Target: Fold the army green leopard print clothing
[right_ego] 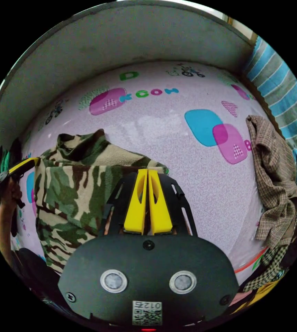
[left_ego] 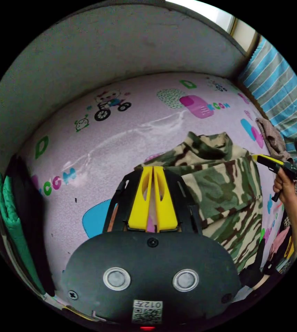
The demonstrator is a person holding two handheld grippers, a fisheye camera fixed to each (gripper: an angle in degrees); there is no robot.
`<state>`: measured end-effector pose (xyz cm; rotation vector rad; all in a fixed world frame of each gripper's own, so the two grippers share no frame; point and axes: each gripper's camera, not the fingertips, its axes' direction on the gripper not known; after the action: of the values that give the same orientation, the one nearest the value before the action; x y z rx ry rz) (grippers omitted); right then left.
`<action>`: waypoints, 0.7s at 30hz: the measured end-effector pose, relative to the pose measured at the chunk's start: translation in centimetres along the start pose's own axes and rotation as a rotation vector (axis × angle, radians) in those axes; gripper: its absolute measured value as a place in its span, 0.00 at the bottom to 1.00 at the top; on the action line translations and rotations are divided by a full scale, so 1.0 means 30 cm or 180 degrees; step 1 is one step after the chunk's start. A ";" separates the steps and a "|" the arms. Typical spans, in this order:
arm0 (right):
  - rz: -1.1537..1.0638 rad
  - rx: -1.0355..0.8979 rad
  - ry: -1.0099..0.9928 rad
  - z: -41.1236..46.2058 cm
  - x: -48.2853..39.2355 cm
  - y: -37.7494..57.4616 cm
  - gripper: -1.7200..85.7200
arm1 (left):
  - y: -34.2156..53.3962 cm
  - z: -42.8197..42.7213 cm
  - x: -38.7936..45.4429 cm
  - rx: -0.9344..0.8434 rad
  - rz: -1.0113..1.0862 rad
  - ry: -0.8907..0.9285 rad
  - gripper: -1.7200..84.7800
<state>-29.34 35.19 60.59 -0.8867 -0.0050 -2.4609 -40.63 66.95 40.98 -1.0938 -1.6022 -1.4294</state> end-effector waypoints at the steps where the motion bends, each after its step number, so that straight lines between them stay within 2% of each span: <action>1: 0.0024 -0.0116 0.0032 0.030 -0.002 -0.009 0.01 | -0.011 0.029 -0.005 -0.0128 -0.0004 -0.0066 0.03; 11: 0.0024 -0.0162 0.0012 0.056 -0.026 -0.064 0.01 | -0.043 0.051 0.008 -0.0035 0.0009 -0.0092 0.02; 14: -0.0271 -0.0126 -0.0145 0.004 -0.062 -0.027 0.01 | -0.014 -0.014 0.004 0.0078 0.0065 0.0013 0.02; 21: -0.0978 -0.0865 -0.0458 -0.010 -0.167 0.187 0.01 | 0.214 -0.068 0.087 -0.0634 0.0917 0.0533 0.02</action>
<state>-23.62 32.65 56.44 -1.2606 0.1569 -2.7172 -35.75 65.45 46.10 -1.2270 -1.1524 -1.4628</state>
